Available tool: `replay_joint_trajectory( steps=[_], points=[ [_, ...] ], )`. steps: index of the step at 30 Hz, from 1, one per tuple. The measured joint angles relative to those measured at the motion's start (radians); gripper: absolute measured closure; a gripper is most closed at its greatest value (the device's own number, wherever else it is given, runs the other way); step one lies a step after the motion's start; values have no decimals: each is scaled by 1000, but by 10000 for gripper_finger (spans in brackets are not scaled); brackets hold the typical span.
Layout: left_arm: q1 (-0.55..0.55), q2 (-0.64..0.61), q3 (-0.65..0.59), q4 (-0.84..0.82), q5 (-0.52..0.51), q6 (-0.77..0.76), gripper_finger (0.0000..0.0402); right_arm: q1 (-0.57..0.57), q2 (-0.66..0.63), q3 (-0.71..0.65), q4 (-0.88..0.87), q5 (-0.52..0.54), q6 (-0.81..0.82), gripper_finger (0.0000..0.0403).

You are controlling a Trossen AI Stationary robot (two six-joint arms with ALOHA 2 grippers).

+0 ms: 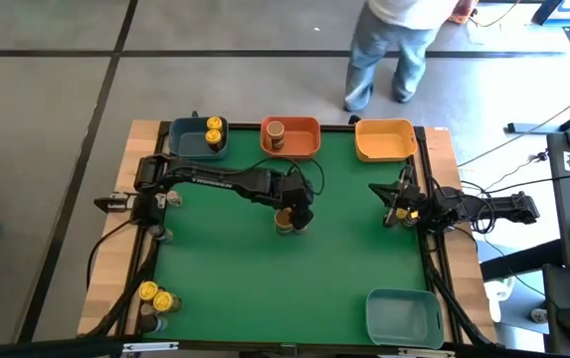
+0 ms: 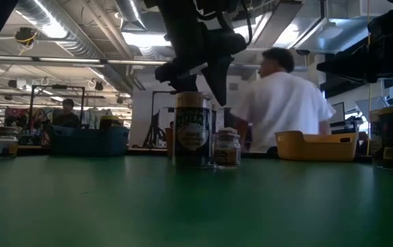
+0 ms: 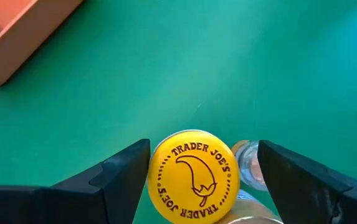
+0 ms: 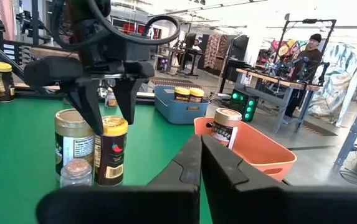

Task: Sort spices by type
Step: Put the yellow seasoning bottle into the blue bin

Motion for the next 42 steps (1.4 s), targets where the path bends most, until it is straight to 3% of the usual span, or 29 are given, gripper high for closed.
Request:
replay_joint_trajectory(
  steps=[21,31,42],
  points=[
    [59,33,0,-47,107,87,110,0,0,0,-1,-7,4,391],
    [63,35,0,-42,107,148,176,0,0,0,0,2,0,391],
    [63,23,7,-59,75,165,178,0,0,0,0,3,-1,391]
  ],
)
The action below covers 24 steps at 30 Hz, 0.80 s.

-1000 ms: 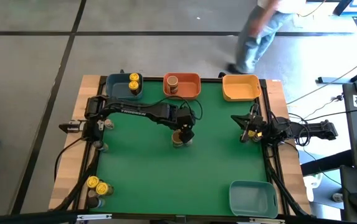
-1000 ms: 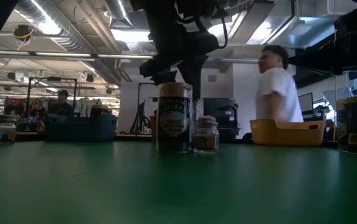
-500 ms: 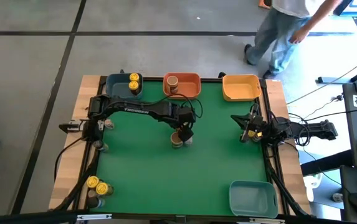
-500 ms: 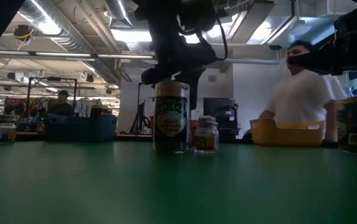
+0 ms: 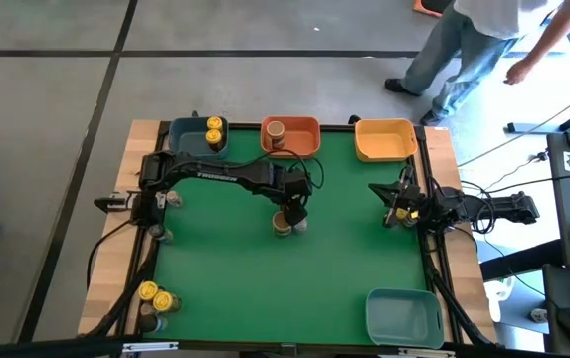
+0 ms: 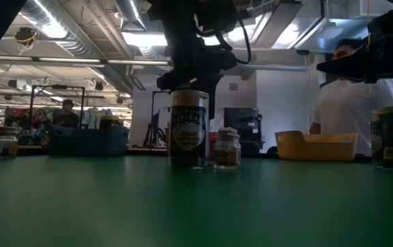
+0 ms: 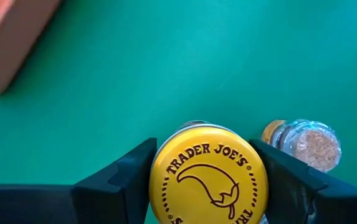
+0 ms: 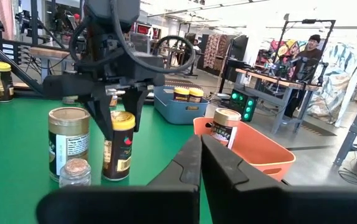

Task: Sort spices by type
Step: Put the yellow seasoning bottle into the blue bin

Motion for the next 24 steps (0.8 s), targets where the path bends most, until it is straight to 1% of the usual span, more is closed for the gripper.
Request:
replay_joint_trajectory(
  steps=[7,13,20,24],
  points=[
    [10,-26,77,-130,-69,0,177,0,0,0,0,2,-1,391],
    [21,-105,77,-199,-96,14,177,0,0,0,0,0,-1,391],
    [22,-226,75,-381,-260,-43,177,0,0,0,2,1,-1,391],
    [42,-311,38,-434,-325,-76,177,0,0,0,2,2,-1,391]
  ],
)
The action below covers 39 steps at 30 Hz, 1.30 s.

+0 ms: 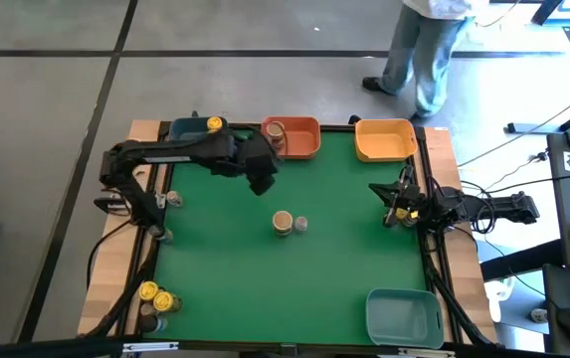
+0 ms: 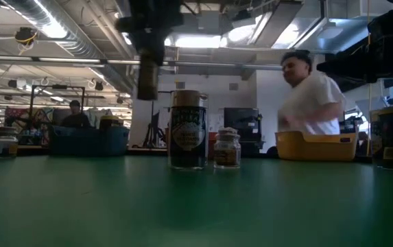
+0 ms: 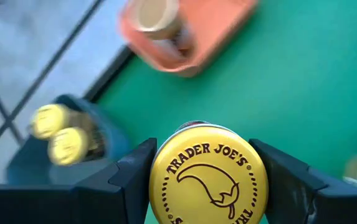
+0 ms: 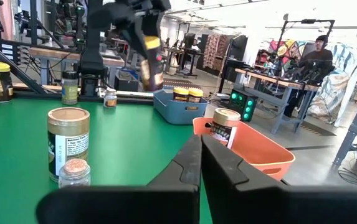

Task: Sort spices by type
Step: Put the yellow seasoning bottle into the blue bin

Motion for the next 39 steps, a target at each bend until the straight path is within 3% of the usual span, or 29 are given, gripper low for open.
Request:
replay_joint_trajectory(
  steps=[6,14,28,39],
  points=[
    [85,-193,-158,1,-26,-40,177,0,0,0,2,0,0,391],
    [303,-369,-288,15,-74,-107,169,0,0,0,6,0,0,391],
    [679,-382,-488,209,-59,-88,164,0,0,0,7,-2,0,391],
    [791,-292,-524,273,-59,-90,163,0,0,0,8,-2,0,391]
  ],
)
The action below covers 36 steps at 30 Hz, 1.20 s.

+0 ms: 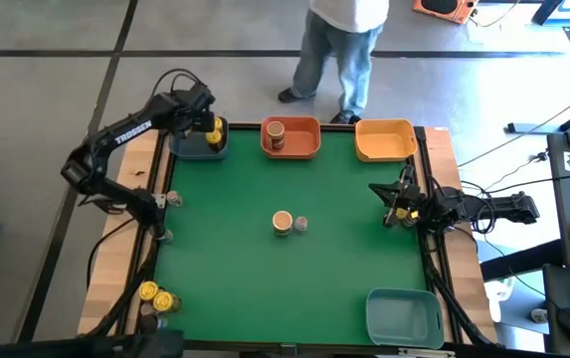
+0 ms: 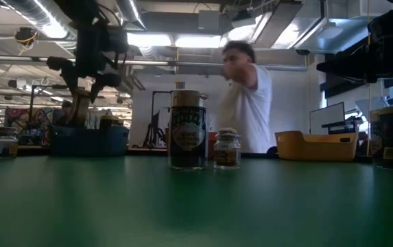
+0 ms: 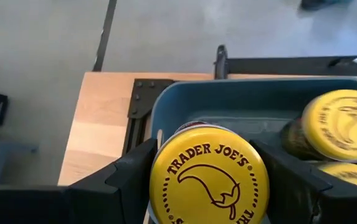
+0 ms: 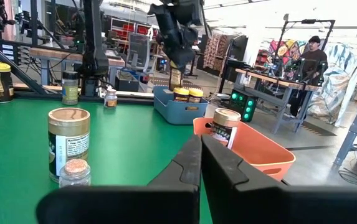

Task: Sort spices by type
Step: Put the yellow seasoning bottle into the blue bin

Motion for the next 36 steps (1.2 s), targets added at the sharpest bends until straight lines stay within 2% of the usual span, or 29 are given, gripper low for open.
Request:
replay_joint_trajectory(
  steps=[18,26,36],
  points=[
    [13,166,-30,89,10,-22,163,0,0,0,-4,-1,0,391],
    [14,186,-47,122,9,0,162,0,0,0,-6,-1,0,391],
    [28,186,-47,88,6,7,162,0,0,0,-8,-1,0,391]
  ],
)
